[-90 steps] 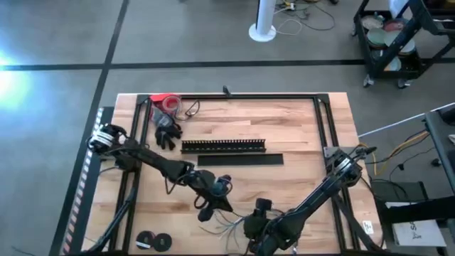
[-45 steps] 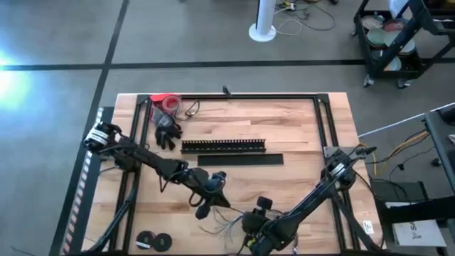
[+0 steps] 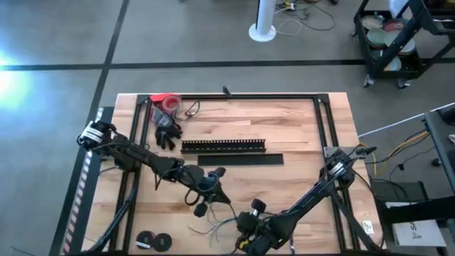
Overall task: Ziptie cables
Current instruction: Wrap the cable wires with the black zip tie
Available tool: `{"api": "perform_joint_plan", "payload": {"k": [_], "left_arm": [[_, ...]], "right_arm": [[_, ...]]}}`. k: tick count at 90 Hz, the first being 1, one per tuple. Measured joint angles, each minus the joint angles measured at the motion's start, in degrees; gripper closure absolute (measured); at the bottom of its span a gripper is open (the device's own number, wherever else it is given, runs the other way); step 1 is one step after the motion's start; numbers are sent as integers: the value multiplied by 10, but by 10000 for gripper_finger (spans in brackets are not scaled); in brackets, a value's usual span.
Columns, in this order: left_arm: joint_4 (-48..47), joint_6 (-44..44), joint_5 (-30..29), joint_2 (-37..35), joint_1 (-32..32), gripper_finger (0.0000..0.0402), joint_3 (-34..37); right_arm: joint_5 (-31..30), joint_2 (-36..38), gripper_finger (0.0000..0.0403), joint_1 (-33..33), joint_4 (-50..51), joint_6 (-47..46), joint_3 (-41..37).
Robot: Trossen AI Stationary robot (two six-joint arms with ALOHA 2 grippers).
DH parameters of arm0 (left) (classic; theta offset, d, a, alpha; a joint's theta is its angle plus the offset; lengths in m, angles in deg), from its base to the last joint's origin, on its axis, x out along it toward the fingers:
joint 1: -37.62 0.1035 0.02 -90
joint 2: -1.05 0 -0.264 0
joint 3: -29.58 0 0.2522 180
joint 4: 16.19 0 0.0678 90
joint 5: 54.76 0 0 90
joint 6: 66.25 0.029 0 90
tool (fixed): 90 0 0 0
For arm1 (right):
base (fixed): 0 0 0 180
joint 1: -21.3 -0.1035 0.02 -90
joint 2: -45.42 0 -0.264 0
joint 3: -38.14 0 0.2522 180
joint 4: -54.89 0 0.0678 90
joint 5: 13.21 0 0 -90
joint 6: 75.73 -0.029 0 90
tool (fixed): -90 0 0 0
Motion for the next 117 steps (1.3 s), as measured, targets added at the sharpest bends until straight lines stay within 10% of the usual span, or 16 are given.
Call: {"api": "perform_joint_plan", "payload": {"k": [49, 67, 117], "left_arm": [[120, -53, -59, -175, -35, 258, 233], [244, -7, -206, -71, -110, 260, 246], [186, 200, -91, 244, -77, 297, 9]], "right_arm": [[4, 0, 403, 2, -8, 22, -4], [4, -9, 382, 10, -14, 10, -1], [11, -19, 276, 5, -18, -23, 1]]}}
